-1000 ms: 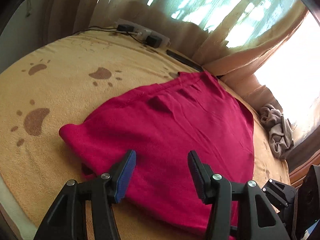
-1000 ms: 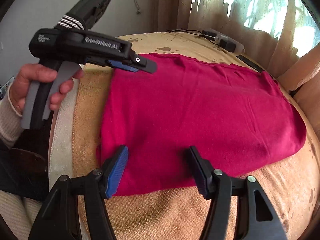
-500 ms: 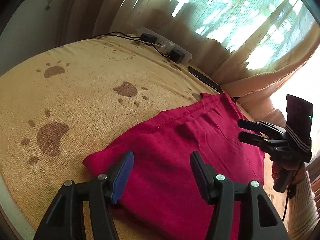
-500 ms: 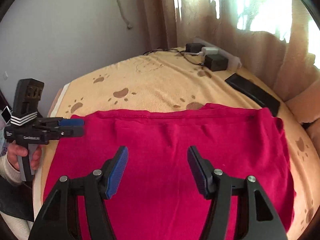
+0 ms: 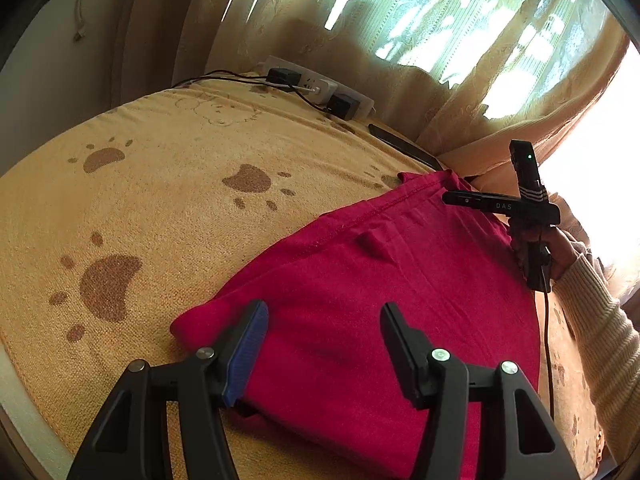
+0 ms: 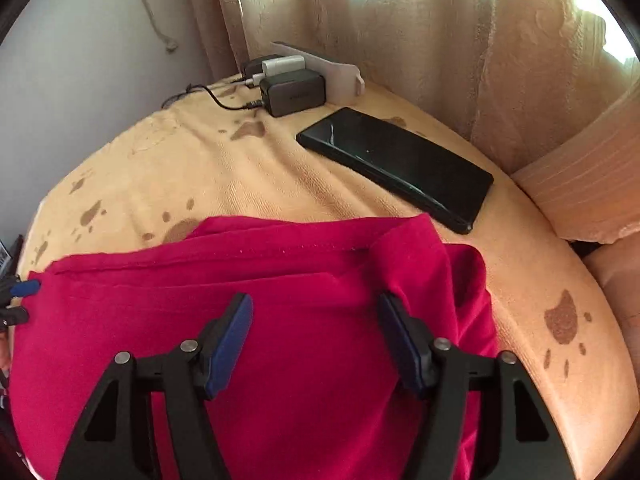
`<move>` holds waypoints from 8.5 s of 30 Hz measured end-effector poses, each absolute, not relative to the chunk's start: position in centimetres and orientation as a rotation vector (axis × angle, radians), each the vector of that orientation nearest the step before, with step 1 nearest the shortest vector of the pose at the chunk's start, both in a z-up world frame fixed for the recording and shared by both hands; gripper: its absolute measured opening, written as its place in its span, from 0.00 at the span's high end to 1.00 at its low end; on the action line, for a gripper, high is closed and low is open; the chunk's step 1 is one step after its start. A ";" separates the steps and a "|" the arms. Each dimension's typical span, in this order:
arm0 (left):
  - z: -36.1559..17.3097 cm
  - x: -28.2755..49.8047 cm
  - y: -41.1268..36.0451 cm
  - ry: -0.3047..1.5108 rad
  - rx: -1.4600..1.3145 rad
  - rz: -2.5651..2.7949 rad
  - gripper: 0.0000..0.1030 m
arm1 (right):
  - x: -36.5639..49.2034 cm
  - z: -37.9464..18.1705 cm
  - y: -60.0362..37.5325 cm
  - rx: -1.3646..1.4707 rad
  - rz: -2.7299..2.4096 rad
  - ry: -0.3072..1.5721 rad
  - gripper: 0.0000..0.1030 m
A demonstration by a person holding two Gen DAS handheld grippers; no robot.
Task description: Fold clothes
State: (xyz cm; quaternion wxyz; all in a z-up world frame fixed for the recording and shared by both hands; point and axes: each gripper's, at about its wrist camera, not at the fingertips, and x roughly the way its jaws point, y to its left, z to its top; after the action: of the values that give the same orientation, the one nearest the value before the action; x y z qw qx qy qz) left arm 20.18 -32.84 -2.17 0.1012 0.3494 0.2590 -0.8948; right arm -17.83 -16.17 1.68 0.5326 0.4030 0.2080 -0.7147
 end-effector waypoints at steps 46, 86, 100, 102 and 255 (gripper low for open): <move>0.0 18.7 -19.1 0.739 1.418 -2.995 0.41 | -14.0 2.1 3.7 0.839 -1.780 0.578 0.73; 1.7 -16.0 -30.9 1.301 1.671 -2.681 0.22 | -15.2 3.1 5.3 0.887 -1.900 0.274 0.90; 0.3 -19.8 -27.1 1.038 1.843 -2.764 0.22 | -14.6 3.7 5.4 0.829 -1.917 0.282 0.27; -0.2 -20.1 -27.0 1.024 1.861 -2.756 0.22 | -14.7 3.7 5.5 0.831 -1.916 0.275 0.27; 1.2 5.9 -37.6 1.050 1.806 -2.894 0.07 | -12.8 1.2 -8.7 0.824 -1.861 0.616 0.24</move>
State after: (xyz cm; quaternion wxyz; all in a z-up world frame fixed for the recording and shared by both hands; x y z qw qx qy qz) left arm 5.94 -37.62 1.20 -0.2122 0.4945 0.2874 -0.7923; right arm -12.85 -8.68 1.21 0.4863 0.3385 0.2530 -0.7648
